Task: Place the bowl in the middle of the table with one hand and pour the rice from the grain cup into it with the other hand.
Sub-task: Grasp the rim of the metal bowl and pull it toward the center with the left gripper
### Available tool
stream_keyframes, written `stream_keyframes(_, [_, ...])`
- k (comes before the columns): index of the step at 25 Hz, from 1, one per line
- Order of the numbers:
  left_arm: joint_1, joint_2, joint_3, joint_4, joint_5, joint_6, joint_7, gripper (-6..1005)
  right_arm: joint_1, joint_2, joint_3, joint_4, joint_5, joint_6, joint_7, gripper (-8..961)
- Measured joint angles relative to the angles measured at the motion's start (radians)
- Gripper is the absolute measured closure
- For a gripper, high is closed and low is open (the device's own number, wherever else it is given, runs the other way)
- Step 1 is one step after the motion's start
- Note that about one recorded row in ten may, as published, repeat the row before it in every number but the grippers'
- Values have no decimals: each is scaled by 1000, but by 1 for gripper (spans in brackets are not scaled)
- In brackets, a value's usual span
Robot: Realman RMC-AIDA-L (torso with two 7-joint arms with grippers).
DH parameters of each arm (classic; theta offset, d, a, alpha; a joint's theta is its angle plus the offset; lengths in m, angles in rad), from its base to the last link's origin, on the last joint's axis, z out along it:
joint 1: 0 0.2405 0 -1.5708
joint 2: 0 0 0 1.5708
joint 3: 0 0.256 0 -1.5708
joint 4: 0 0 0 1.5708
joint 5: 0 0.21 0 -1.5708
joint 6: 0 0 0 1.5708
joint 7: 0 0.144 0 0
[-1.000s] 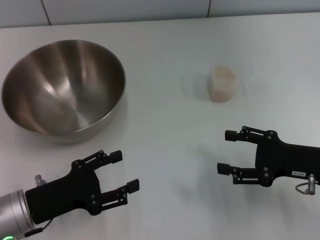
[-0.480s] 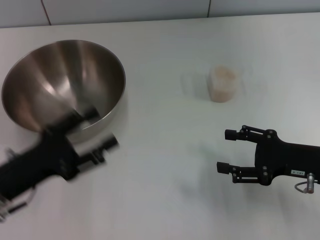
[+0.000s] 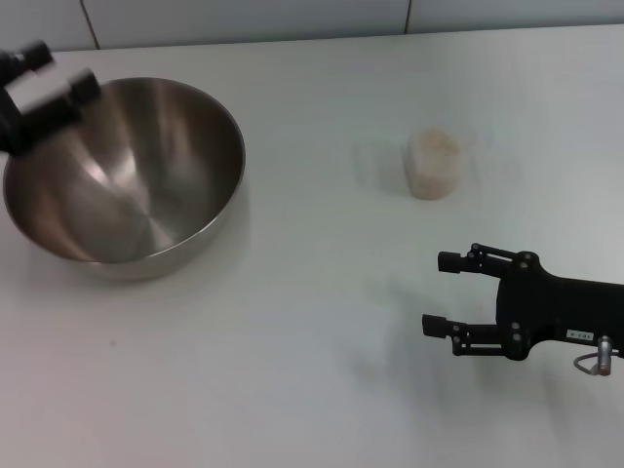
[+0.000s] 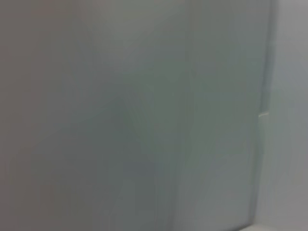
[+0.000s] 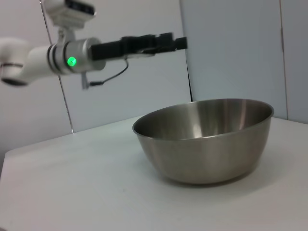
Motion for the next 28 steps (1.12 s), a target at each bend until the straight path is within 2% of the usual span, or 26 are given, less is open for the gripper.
stream_keyframes(2, [-1,0,87,97,3,-99,-102,173,0,0,-1,0,0,0,1,111])
stream_keyframes(6, [46,5,351,293,20,-315,-284,173,-2,0,-1,4,0,0,2,111])
stream_keyframes(9, [73,12,483,414,113,-424,-439,174,-5,0,-1,8,0,0,2,111])
stream_keyframes(12, [70,12,502,450,188,-446,-513,174,-7,0,-1,10,1,-2,2,111])
stream_keyframes(13, [53,12,515,490,312,-446,-625,174,-9,0,-1,10,2,-5,2,111])
stream_keyframes(15, [53,12,515,490,312,-446,-625,177,-10,0,-1,11,2,-8,3,110])
stream_keyframes(16, [39,13,518,503,382,-431,-685,179,-11,0,-1,11,2,-9,3,110])
stream_keyframes(17, [-13,13,522,514,564,-369,-818,180,-11,0,-1,11,2,-10,3,110])
stream_keyframes(20, [-28,12,526,513,611,-355,-851,184,-10,0,-1,11,3,-14,3,110])
stream_keyframes(22, [-55,10,551,497,709,-343,-911,187,-10,0,-1,11,3,-15,3,110])
stream_keyframes(28, [-74,10,560,462,767,-358,-948,196,-9,0,-1,13,2,-17,3,110])
